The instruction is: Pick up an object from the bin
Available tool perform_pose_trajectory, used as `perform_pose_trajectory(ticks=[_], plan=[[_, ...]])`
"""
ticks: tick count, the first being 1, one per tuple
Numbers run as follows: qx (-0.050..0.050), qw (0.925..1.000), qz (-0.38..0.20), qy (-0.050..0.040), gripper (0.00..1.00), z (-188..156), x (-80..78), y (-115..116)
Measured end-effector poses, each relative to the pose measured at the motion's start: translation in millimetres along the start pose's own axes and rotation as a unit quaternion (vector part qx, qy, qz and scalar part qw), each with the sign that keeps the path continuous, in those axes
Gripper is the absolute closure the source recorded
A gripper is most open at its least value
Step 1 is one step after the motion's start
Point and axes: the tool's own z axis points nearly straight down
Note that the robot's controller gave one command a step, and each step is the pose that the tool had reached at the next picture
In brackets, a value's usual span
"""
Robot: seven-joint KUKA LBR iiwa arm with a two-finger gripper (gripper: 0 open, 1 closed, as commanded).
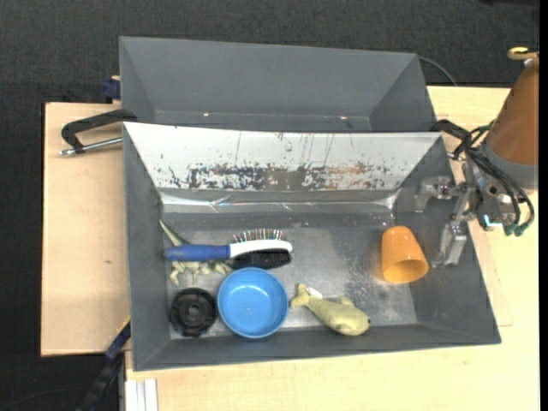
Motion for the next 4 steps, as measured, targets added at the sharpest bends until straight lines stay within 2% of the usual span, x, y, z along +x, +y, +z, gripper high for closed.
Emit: perform_pose_trajectory(ticks=[1,2,3,4], plan=[[0.0,0.9692,-0.246,-0.0017,0.0,107,-18.5,9],[-0.004,0.9687,-0.248,-0.0053,1.0,105,-20.8,16],[-0.005,0.9515,-0.308,-0.0046,1.0,128,-13.5,26],[0.005,0.9534,-0.301,-0.0108,1.0,25,-21.7,24]])
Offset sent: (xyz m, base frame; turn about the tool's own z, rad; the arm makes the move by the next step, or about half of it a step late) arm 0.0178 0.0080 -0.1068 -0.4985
